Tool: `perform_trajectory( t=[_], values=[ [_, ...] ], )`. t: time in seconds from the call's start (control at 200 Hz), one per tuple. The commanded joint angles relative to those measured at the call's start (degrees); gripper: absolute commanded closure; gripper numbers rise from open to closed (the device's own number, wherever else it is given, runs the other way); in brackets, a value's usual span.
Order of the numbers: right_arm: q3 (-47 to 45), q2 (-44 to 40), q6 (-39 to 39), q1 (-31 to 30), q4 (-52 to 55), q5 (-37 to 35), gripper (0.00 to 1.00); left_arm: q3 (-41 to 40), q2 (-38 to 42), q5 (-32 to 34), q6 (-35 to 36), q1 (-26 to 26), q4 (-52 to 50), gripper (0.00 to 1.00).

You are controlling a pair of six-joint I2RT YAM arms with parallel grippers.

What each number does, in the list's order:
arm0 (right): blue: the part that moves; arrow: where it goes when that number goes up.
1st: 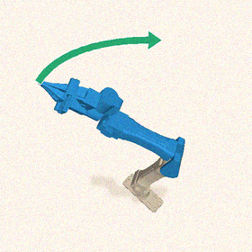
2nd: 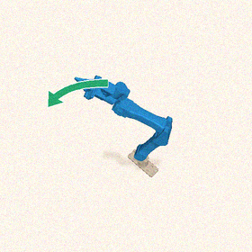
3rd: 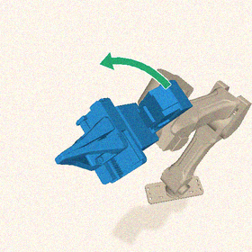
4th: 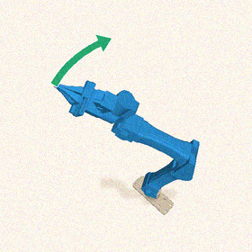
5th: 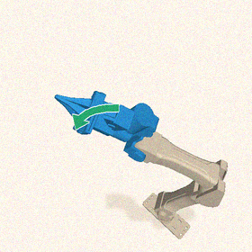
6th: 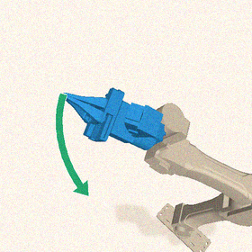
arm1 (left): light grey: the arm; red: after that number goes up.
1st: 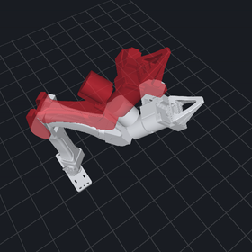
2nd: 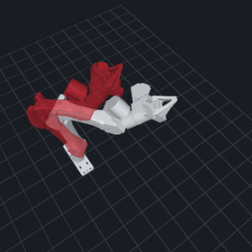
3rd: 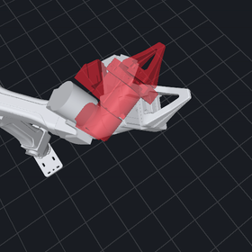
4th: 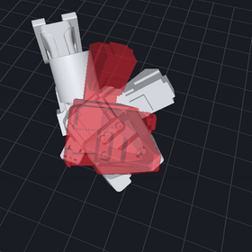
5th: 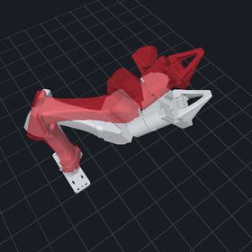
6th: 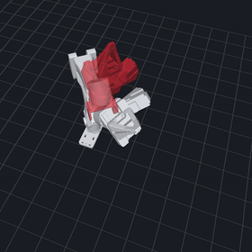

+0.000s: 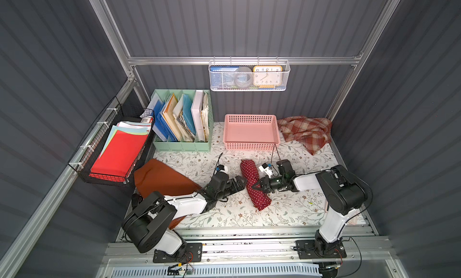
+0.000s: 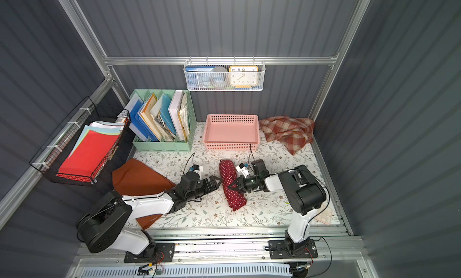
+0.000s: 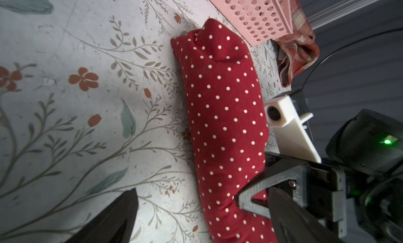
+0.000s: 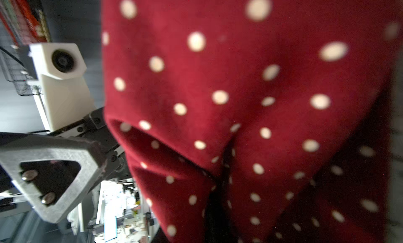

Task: Roll up the skirts
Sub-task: Roll the skirt at the center of the board, then pick up the skirt from the center of the board.

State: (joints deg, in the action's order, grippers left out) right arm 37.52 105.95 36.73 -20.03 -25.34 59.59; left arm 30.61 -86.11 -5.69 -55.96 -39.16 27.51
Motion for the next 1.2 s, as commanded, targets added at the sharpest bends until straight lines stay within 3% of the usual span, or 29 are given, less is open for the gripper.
perform_trajectory(
  t=[0.0, 0.115, 0.315, 0.49, 0.795, 0.926, 1.196],
  values=[
    [-3.11, 4.86, 9.56, 2.4, -11.66, 0.96, 1.0, 2.02, -2.93, -1.27, -1.22, -0.91, 4.24, 0.01],
    [-4.85, 8.69, 16.16, 4.61, -19.14, 0.92, 1.0, 3.49, -6.42, -2.1, -2.39, -1.85, 7.46, 0.0],
    [-5.61, 12.11, 17.63, 7.2, -18.56, -0.66, 1.0, 5.7, -10.57, -1.03, -3.17, -3.55, 10.77, 0.0],
    [-3.2, 9.82, 9.44, 6.76, -4.69, -5.06, 1.0, 7.79, -15.07, -0.37, -3.87, -4.16, 13.64, 0.0],
    [-2.45, 11.64, 9.18, 5.84, -4.31, -5.23, 1.0, 14.91, -24.74, 1.02, -1.82, -4.57, 12.25, 0.02],
    [-2.13, 12.07, 9.15, 5.44, -4.28, -5.45, 1.0, 18.74, -29.46, -1.69, 0.4, -4.63, 11.17, 0.17],
    [-1.56, 11.87, 8.14, 5.38, -2.7, -6.67, 1.0, 18.45, -37.23, -9.57, -3.3, -5.38, 22.73, 0.74]
  ],
)
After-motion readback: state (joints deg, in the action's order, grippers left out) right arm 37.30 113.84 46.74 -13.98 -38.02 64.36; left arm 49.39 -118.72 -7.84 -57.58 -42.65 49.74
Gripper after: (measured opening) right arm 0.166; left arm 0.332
